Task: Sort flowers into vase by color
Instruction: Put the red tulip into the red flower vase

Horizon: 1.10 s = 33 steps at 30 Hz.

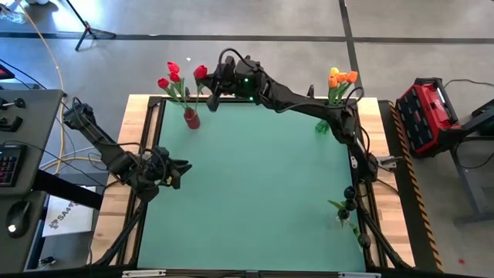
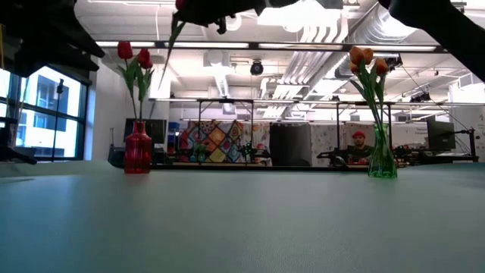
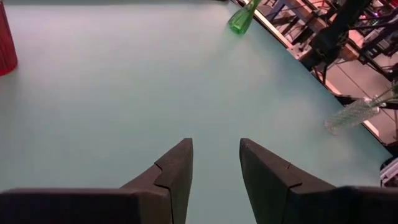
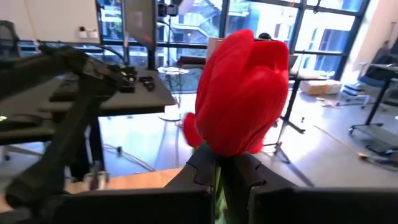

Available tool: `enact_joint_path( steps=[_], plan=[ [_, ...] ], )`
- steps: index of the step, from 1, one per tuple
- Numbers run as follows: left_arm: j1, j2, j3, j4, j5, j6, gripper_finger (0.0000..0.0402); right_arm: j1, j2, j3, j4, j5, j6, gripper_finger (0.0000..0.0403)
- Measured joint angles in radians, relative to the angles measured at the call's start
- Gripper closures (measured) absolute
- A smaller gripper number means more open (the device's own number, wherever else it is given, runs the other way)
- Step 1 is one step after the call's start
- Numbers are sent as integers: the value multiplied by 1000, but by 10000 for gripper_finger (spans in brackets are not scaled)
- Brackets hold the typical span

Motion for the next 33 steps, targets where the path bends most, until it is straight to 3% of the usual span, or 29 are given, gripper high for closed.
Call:
enact_joint_path(
  steps=[19,33],
  plan=[
    [4,4,0,20,-32,-17,282,-34,49,-4,105,-72,3,403],
    [4,90,0,85,-28,-35,282,-51,70,-4,97,-139,-10,403]
  ],
)
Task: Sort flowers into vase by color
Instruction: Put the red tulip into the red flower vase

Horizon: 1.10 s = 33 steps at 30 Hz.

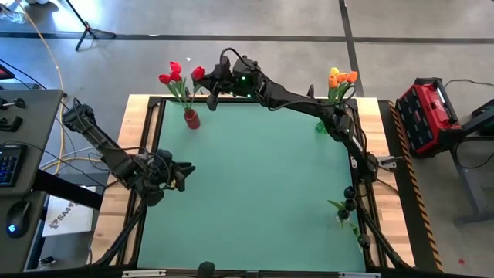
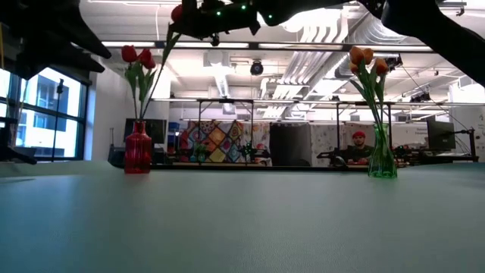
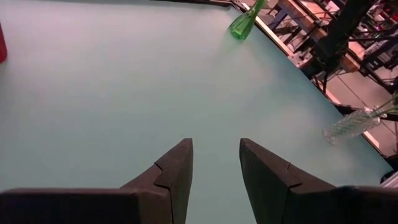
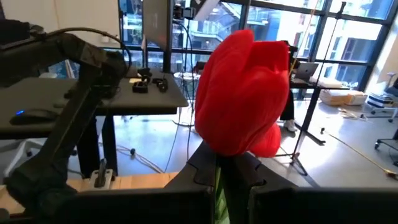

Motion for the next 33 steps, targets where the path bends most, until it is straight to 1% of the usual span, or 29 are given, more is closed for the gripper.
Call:
enact_joint_path(
  steps=[14,21,23,25,33],
  plan=[
    [0,15,0,36,3,-17,282,-6,85,0,22,-86,-25,403],
    [0,15,0,37,2,-10,282,-19,92,0,22,-101,5,397],
    [0,15,0,36,-4,-9,282,-23,91,0,23,-101,9,380],
    [0,15,0,36,-20,-9,282,-27,90,0,37,-101,18,355],
    [0,15,0,44,-60,-9,282,-40,89,0,101,-100,35,226]
  ],
)
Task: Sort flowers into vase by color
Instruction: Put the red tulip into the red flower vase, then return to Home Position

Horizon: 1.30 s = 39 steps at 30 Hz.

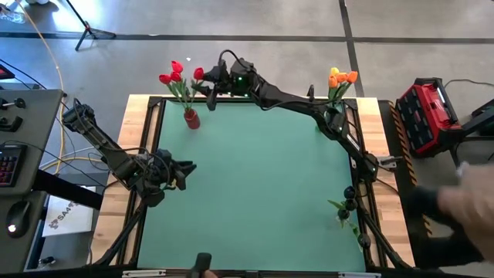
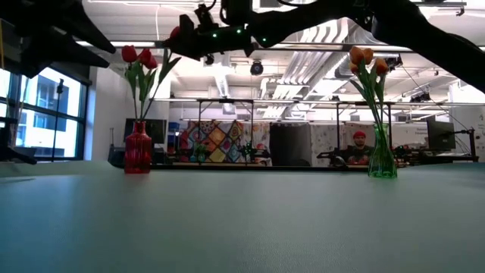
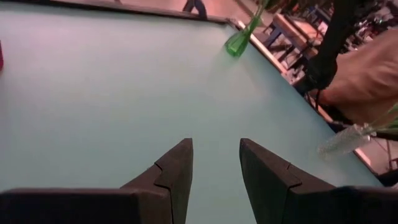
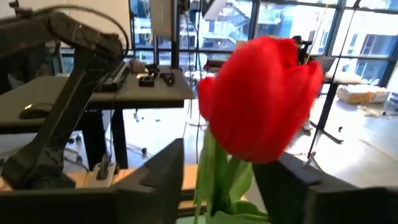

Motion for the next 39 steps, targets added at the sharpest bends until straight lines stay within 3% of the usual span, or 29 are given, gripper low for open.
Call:
enact_joint_path(
  steps=[5,17,24,29,34,39],
  plan=[
    [6,0,0,-4,-88,0,282,1,-5,40,-17,-22,4,188],
    [48,0,0,96,-107,122,282,-18,-18,40,-130,-102,151,186],
    [48,0,0,111,-170,114,282,-27,-30,100,-159,-34,54,187],
    [69,-1,4,103,-211,120,282,-34,-123,84,-270,36,38,188],
    [126,-2,38,140,-158,278,284,-59,-236,87,-415,55,80,203],
    [218,-10,52,291,-39,530,306,-84,-345,87,-584,-10,99,244]
  ],
)
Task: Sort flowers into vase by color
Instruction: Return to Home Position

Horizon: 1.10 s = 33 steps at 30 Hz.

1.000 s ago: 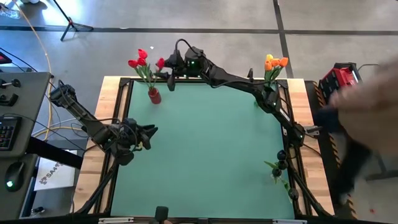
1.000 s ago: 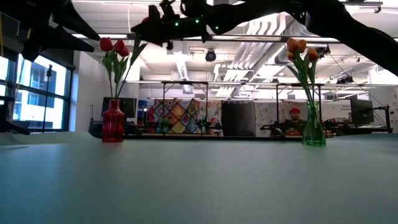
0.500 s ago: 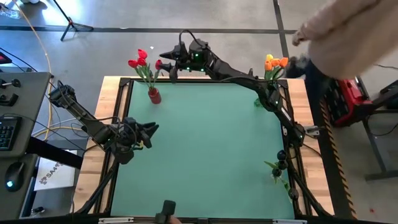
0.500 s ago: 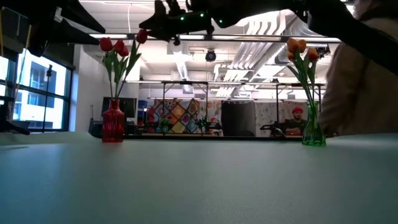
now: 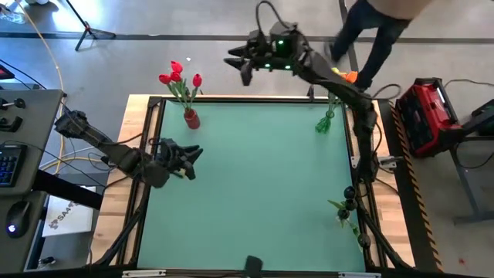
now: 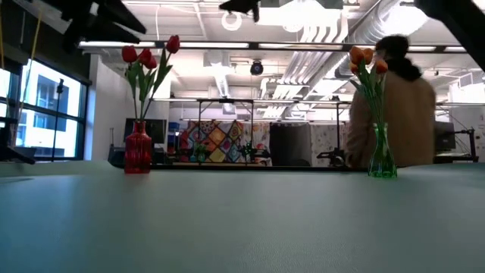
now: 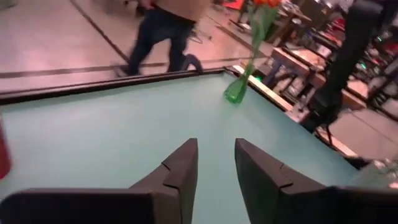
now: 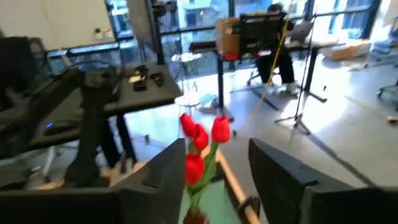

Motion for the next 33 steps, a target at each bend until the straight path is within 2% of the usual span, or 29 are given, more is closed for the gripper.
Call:
enact_joint_path(
  steps=[6,11,17,25,27,30,33],
  plan=[
    [146,-6,0,331,226,377,343,0,-69,-1,-191,-61,-39,315],
    [257,-6,0,541,395,571,365,10,-109,-1,-247,-104,-47,363],
    [353,-6,0,637,559,626,388,36,-129,-1,-267,-107,-54,398],
    [452,-6,0,736,688,668,401,105,-126,-1,-231,-95,-9,403],
    [486,-6,0,755,722,670,401,138,-126,-1,-189,-61,16,403],
    [549,-5,0,801,829,674,401,176,-126,-1,-132,-23,52,403],
    [606,-4,0,811,931,666,401,200,-126,-1,-147,31,56,403]
  ],
)
